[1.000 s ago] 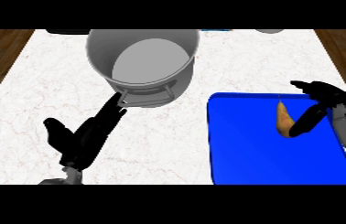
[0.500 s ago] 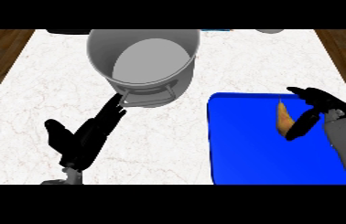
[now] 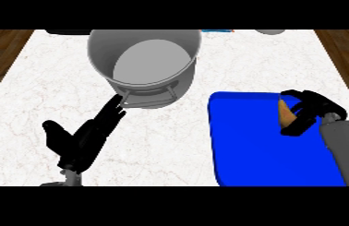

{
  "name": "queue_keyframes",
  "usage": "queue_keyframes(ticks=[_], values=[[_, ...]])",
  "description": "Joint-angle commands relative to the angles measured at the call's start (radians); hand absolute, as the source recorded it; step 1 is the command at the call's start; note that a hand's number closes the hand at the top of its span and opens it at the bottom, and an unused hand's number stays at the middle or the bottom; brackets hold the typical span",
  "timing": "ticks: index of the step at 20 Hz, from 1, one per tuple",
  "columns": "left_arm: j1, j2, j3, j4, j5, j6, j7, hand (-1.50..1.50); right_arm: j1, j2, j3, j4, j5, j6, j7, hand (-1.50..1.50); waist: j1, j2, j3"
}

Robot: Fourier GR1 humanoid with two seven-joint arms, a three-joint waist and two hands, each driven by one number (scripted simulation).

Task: Pick the pear from the tray and place it in the pot

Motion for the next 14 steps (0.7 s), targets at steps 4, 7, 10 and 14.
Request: queue_keyframes(ticks=[4,7,10,14], values=[[-0.029,-0.025,0.014,0.046,-0.008,-0.008,-0.024,0.00,-0.004,0.057,0.024,0.049,0.054,-0.057,-0.124,1.50,0.004,0.007,0.008],[0.003,-0.006,0.002,-0.046,0.007,-0.015,0.065,0.00,0.016,0.047,0.025,0.009,0.069,-0.055,-0.138,1.50,0.003,0.005,0.008],[-0.016,-0.033,0.013,0.061,-0.022,-0.018,-0.044,0.00,-0.041,0.078,0.053,0.040,0.112,-0.097,-0.168,1.50,0.006,0.007,0.008],[-0.026,-0.025,-0.004,0.023,-0.028,-0.012,0.000,0.00,-0.059,0.192,0.252,-0.134,0.235,-0.143,-0.146,1.50,0.016,0.003,0.008]])
